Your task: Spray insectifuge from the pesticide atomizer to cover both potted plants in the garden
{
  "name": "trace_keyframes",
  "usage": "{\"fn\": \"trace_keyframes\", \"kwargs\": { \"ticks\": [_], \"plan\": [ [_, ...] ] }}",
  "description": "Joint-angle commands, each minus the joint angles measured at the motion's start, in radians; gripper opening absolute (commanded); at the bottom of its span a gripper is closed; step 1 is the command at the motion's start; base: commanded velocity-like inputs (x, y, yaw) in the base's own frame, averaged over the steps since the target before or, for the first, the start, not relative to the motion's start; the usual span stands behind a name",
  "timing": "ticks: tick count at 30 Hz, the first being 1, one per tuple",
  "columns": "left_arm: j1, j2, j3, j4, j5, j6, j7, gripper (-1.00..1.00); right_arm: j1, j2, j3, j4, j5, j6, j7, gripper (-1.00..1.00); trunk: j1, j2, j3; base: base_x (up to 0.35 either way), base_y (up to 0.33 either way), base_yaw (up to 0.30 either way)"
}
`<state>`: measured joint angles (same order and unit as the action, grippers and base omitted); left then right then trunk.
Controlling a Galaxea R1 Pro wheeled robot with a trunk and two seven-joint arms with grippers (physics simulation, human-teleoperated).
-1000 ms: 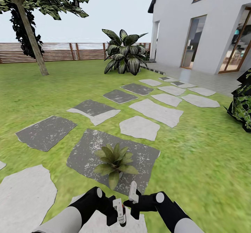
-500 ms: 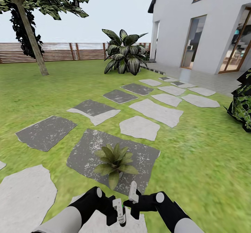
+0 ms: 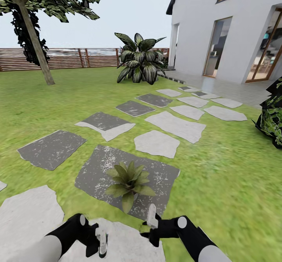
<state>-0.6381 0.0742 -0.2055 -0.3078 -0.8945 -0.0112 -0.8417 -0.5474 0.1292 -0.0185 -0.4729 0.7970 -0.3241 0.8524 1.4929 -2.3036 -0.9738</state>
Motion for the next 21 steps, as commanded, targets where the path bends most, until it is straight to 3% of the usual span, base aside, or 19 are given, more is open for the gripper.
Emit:
{"fn": "trace_keyframes", "kwargs": {
  "ticks": [1, 4, 6, 7, 8, 9, 10, 12, 13, 15, 16, 18, 21],
  "plan": [
    [0.001, 0.014, 0.014, -0.002, -0.001, -0.002, 0.009, -1.00, 0.000, -0.016, -0.003, -0.001, 0.005, -0.004, 0.002, 1.00, 0.000, 0.000, -0.001, 0.000, 0.000, 0.000],
    [0.004, 0.026, 0.097, -0.001, 0.000, -0.001, 0.046, -1.00, 0.000, -0.057, -0.004, 0.001, 0.003, -0.004, -0.003, 1.00, 0.000, 0.000, -0.001, 0.000, 0.000, 0.000],
    [0.005, 0.030, 0.185, -0.001, 0.000, 0.000, 0.065, -1.00, 0.001, -0.098, -0.005, 0.005, 0.002, -0.005, -0.006, 1.00, 0.000, 0.000, -0.001, 0.000, 0.000, 0.000],
    [0.006, 0.027, 0.334, -0.002, -0.001, 0.006, 0.073, -1.00, 0.004, -0.171, -0.006, 0.037, 0.001, -0.005, -0.021, 1.00, 0.000, 0.000, -0.001, 0.000, 0.000, 0.000],
    [0.006, 0.025, 0.399, -0.003, -0.001, 0.009, 0.079, -1.00, 0.005, -0.208, -0.007, 0.085, -0.003, -0.006, -0.065, 1.00, 0.000, 0.000, -0.001, 0.000, 0.000, 0.000],
    [0.006, 0.022, 0.440, -0.003, -0.001, 0.015, 0.085, -1.00, 0.005, -0.228, -0.007, 0.140, -0.020, -0.007, -0.132, 1.00, 0.000, 0.000, -0.001, 0.000, 0.000, 0.000],
    [0.006, 0.018, 0.480, -0.006, -0.001, 0.054, 0.089, -1.00, 0.006, -0.245, -0.006, 0.226, -0.058, -0.007, -0.251, 1.00, 0.000, 0.000, -0.001, 0.000, 0.000, 0.000],
    [0.000, 0.011, 0.503, -0.014, 0.000, 0.189, 0.088, -1.00, 0.007, -0.256, -0.006, 0.350, -0.121, -0.009, -0.450, 1.00, 0.000, 0.000, -0.001, 0.000, 0.000, 0.000],
    [-0.013, -0.025, 0.505, -0.018, -0.001, 0.376, 0.082, -1.00, 0.025, -0.257, -0.006, 0.436, -0.248, -0.012, -0.748, 1.00, 0.000, 0.000, -0.001, 0.000, 0.000, 0.000],
    [-0.021, -0.036, 0.503, -0.019, -0.001, 0.459, 0.082, -1.00, 0.030, -0.255, -0.006, 0.441, -0.339, -0.012, -0.808, 1.00, 0.000, 0.000, -0.001, 0.000, 0.000, 0.000],
    [-0.038, -0.037, 0.501, -0.019, -0.002, 0.522, 0.082, -1.00, 0.040, -0.254, -0.006, 0.442, -0.433, -0.012, -0.828, 1.00, 0.000, 0.000, -0.001, 0.000, 0.000, 0.000],
    [-0.059, -0.037, 0.499, -0.019, -0.007, 0.565, 0.082, -1.00, 0.054, -0.254, -0.006, 0.443, -0.542, -0.012, -0.838, 1.00, 0.000, 0.000, -0.001, 0.000, 0.000, 0.000],
    [-0.089, -0.037, 0.498, -0.019, -0.010, 0.603, 0.078, -1.00, 0.059, -0.256, -0.006, 0.442, -0.611, -0.010, -0.843, 1.00, 0.000, 0.000, -0.001, 0.000, 0.000, 0.000]
  ]
}}
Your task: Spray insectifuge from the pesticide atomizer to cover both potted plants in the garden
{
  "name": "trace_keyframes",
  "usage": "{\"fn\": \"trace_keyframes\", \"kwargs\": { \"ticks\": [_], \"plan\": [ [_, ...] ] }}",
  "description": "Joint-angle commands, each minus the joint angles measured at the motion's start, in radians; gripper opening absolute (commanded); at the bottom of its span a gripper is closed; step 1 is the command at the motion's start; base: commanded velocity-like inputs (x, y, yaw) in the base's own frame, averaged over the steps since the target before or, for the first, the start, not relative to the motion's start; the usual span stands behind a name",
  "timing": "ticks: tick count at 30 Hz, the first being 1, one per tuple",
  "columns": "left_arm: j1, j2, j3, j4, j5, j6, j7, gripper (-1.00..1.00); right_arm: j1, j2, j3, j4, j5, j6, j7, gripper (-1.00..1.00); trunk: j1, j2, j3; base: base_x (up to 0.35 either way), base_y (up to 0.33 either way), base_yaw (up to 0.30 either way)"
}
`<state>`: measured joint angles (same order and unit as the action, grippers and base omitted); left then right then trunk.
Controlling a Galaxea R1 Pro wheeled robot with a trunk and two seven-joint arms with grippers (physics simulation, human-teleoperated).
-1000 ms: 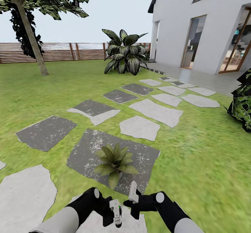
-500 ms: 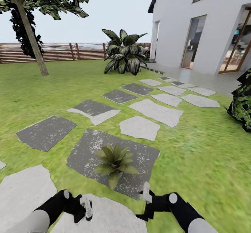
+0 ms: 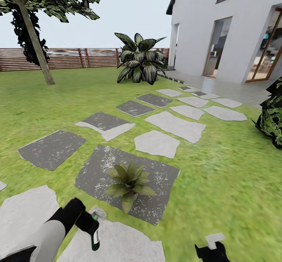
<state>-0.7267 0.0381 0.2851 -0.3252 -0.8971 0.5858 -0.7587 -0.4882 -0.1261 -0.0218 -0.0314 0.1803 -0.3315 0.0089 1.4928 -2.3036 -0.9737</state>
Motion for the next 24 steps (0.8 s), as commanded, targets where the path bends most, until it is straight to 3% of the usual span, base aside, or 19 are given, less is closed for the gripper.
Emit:
{"fn": "trace_keyframes", "kwargs": {
  "ticks": [1, 3, 9, 16, 21, 24],
  "plan": [
    [-0.009, -0.002, 0.008, -0.001, -0.008, 0.025, -0.010, -1.00, 0.000, -0.001, -0.003, 0.001, -0.008, -0.003, 0.001, 1.00, 0.000, 0.000, -0.001, 0.000, 0.000, 0.000],
    [-0.035, -0.001, 0.007, -0.002, -0.009, 0.073, -0.037, -1.00, 0.000, -0.001, -0.003, 0.001, -0.043, -0.004, 0.000, 1.00, 0.000, 0.000, -0.001, 0.000, 0.000, 0.000],
    [-0.097, 0.007, 0.002, -0.002, -0.021, 0.105, -0.124, -1.00, 0.000, -0.002, -0.004, -0.004, -0.094, -0.003, 0.002, 1.00, 0.000, 0.000, -0.001, 0.000, 0.000, 0.000],
    [-0.137, 0.013, -0.022, 0.000, -0.080, 0.141, -0.172, -1.00, 0.000, -0.005, -0.004, -0.005, -0.099, -0.003, 0.000, 1.00, 0.000, 0.000, -0.001, 0.000, 0.000, 0.000],
    [-0.133, 0.006, -0.023, 0.000, -0.167, 0.144, -0.190, -1.00, 0.000, -0.016, -0.003, 0.000, -0.099, -0.003, 0.000, 1.00, 0.000, 0.000, -0.001, 0.000, 0.000, 0.000],
    [-0.132, 0.000, -0.023, 0.000, -0.189, 0.145, -0.191, -1.00, 0.000, -0.015, -0.002, 0.001, -0.099, -0.003, 0.000, 1.00, 0.000, 0.000, -0.001, 0.008, 0.000, 0.000]
  ]
}}
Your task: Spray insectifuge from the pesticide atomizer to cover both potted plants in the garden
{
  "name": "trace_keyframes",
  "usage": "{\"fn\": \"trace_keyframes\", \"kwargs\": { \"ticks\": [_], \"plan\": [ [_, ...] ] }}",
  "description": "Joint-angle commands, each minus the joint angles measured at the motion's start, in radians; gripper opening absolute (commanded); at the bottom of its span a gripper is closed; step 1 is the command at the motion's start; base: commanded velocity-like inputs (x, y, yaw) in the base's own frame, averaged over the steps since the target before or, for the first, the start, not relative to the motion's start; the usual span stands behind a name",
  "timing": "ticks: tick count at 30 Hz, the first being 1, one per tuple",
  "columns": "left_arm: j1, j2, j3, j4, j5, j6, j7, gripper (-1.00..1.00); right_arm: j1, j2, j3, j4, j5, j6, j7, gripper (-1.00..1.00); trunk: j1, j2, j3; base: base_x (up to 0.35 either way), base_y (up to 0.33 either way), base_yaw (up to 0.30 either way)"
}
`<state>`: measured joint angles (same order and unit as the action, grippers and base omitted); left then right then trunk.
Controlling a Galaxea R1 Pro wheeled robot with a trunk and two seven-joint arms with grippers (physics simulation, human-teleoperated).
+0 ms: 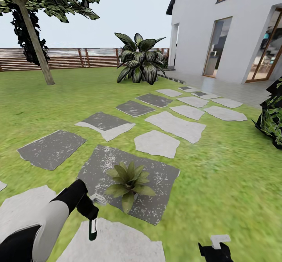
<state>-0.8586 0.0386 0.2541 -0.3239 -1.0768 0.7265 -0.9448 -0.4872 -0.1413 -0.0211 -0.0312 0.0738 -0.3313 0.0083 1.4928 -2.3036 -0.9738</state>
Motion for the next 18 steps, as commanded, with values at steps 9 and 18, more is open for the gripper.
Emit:
{"fn": "trace_keyframes", "kwargs": {
  "ticks": [9, 18],
  "plan": [
    [0.002, -0.003, 0.005, 0.000, -0.011, 0.010, -0.005, -1.00, -0.001, 0.002, -0.002, 0.002, 0.008, -0.003, 0.001, 1.00, 0.000, 0.000, -0.001, 0.284, 0.000, 0.000],
    [0.010, 0.005, -0.046, 0.005, -0.011, 0.008, -0.005, -1.00, -0.001, 0.002, -0.002, 0.002, 0.008, -0.003, 0.001, 1.00, 0.000, 0.000, -0.001, 0.267, 0.000, 0.000]
  ]
}}
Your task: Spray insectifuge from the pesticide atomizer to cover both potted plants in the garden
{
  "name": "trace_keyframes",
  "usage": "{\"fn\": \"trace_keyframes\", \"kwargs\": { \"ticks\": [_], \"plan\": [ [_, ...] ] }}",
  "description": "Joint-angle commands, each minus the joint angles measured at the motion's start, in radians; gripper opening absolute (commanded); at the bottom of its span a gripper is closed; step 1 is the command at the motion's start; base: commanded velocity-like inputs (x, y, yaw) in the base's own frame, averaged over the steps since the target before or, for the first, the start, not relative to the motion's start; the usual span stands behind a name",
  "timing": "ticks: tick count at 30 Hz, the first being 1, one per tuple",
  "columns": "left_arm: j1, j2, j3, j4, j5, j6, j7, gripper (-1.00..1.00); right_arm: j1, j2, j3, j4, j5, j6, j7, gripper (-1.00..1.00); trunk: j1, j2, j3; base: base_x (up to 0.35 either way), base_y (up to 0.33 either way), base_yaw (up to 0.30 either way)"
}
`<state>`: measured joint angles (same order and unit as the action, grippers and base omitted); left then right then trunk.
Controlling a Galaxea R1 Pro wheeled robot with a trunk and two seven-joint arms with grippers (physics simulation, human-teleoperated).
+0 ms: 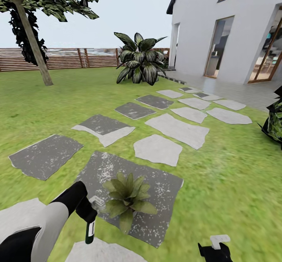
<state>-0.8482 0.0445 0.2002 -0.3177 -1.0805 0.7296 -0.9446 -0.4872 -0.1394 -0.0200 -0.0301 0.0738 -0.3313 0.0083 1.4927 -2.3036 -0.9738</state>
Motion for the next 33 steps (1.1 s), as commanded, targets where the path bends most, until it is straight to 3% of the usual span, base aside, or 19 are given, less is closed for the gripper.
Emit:
{"fn": "trace_keyframes", "kwargs": {
  "ticks": [1, 10, 14, 17, 20, 23, 26, 30, 33],
  "plan": [
    [0.003, 0.002, 0.003, 0.002, -0.007, 0.004, -0.005, -1.00, 0.000, 0.000, -0.003, 0.001, 0.007, -0.003, 0.001, 1.00, 0.000, 0.000, -0.001, 0.032, 0.000, 0.000],
    [0.109, 0.011, -0.002, -0.001, -0.009, -0.008, -0.001, -1.00, 0.001, 0.000, -0.003, 0.001, 0.007, -0.003, 0.001, 1.00, 0.000, 0.000, -0.001, 0.005, 0.000, 0.000],
    [0.115, 0.009, 0.000, -0.007, -0.007, -0.007, 0.002, -1.00, 0.001, 0.001, -0.003, 0.001, 0.007, -0.003, 0.001, 1.00, 0.000, 0.000, -0.001, 0.000, 0.000, 0.000],
    [0.135, 0.028, 0.009, -0.009, 0.000, -0.020, 0.016, -1.00, 0.001, 0.003, -0.003, 0.001, 0.007, -0.003, 0.001, 1.00, 0.000, 0.000, -0.001, 0.059, 0.000, 0.000],
    [0.140, 0.035, 0.013, -0.008, 0.010, -0.093, 0.048, -1.00, 0.001, 0.003, -0.003, 0.001, 0.007, -0.003, 0.001, 1.00, 0.000, 0.000, -0.001, 0.009, 0.000, 0.000],
    [0.141, 0.036, 0.030, -0.009, 0.039, -0.124, 0.065, -1.00, 0.002, 0.003, -0.003, 0.001, 0.008, -0.003, 0.001, 1.00, 0.000, 0.000, -0.001, 0.001, 0.000, 0.000],
    [0.141, 0.031, 0.054, -0.060, 0.065, -0.132, 0.069, -1.00, 0.002, 0.003, -0.003, 0.001, 0.009, -0.003, 0.001, 1.00, 0.000, 0.000, -0.001, 0.000, 0.000, 0.000],
    [0.141, 0.031, 0.061, -0.137, 0.072, -0.133, 0.068, -1.00, 0.001, 0.004, -0.003, 0.001, 0.009, -0.003, 0.001, 1.00, 0.000, 0.000, -0.001, 0.000, 0.000, 0.000],
    [0.143, 0.036, 0.061, -0.141, 0.072, -0.137, 0.070, -1.00, 0.002, 0.004, -0.003, 0.001, 0.009, -0.003, 0.001, 1.00, 0.000, 0.000, -0.001, 0.000, 0.000, 0.000]
  ]
}}
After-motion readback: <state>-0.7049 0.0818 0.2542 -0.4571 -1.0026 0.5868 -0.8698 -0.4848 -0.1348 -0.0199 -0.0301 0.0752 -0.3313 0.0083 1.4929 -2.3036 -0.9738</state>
